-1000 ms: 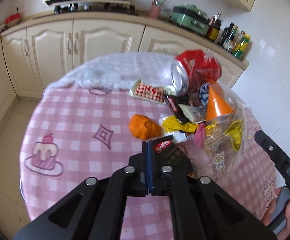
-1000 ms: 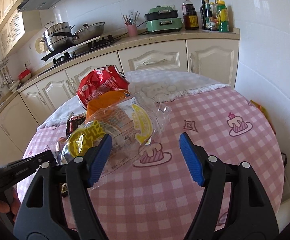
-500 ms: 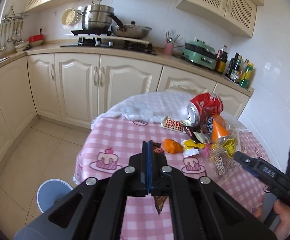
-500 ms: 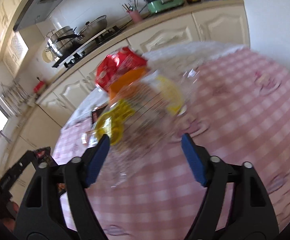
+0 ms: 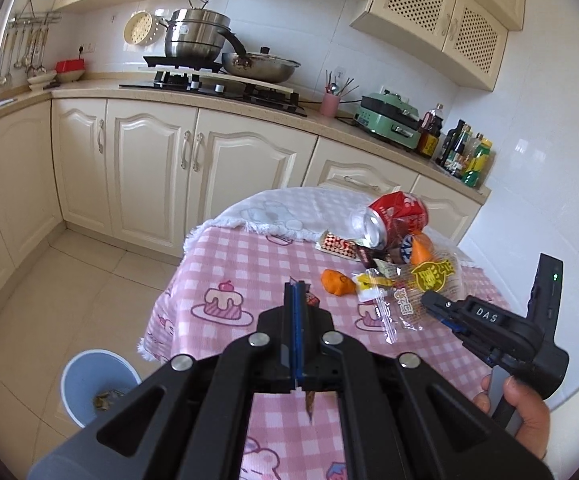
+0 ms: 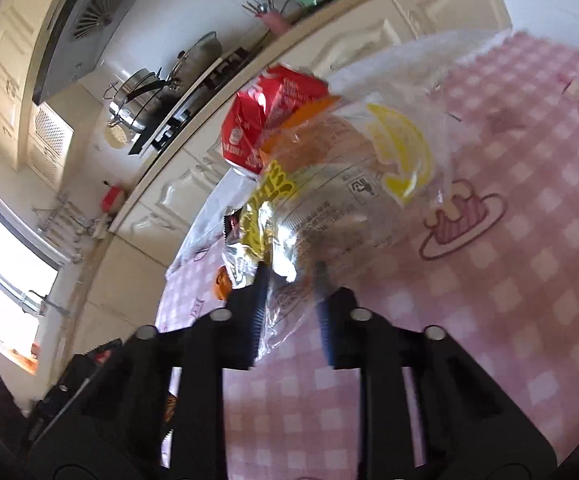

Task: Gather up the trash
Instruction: 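Grasp the black snack wrapper with the left tool while the right tool grasps the clear bag, then carry both held items toward the blue bucket, then open both tools over the blue bucket to drop the wrapper and bag, then move both open tools back toward the table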

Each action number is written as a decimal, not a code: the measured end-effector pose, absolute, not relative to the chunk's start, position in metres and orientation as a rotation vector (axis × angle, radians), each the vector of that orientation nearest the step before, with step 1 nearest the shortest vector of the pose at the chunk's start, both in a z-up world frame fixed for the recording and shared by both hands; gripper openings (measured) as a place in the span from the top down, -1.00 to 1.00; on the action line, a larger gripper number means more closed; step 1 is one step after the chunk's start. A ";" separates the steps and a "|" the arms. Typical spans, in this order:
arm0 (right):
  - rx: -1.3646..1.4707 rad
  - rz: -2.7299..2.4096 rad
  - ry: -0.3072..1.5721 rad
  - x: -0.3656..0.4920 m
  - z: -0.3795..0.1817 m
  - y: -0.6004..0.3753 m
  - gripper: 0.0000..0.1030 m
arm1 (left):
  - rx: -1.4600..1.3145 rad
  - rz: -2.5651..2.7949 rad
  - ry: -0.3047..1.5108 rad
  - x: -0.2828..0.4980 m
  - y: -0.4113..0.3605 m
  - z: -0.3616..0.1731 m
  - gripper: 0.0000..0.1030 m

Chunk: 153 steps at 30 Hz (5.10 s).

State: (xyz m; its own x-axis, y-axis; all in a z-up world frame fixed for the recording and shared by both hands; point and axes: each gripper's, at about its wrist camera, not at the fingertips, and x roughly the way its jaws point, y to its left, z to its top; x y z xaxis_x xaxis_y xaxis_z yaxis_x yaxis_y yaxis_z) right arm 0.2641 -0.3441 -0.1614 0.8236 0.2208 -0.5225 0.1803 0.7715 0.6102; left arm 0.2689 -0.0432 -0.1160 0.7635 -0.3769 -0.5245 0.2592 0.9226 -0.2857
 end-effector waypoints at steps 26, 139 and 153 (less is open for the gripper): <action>0.171 0.387 0.534 0.228 -0.103 -0.094 0.89 | -0.375 -0.133 0.509 0.185 0.116 -0.101 1.00; -0.085 0.436 0.719 0.281 -0.205 0.052 0.07 | -0.260 0.196 0.767 0.242 0.238 -0.225 -0.25; 0.028 0.305 0.496 0.205 -0.107 -0.071 -0.08 | -0.162 0.000 0.589 0.196 0.137 -0.127 -0.34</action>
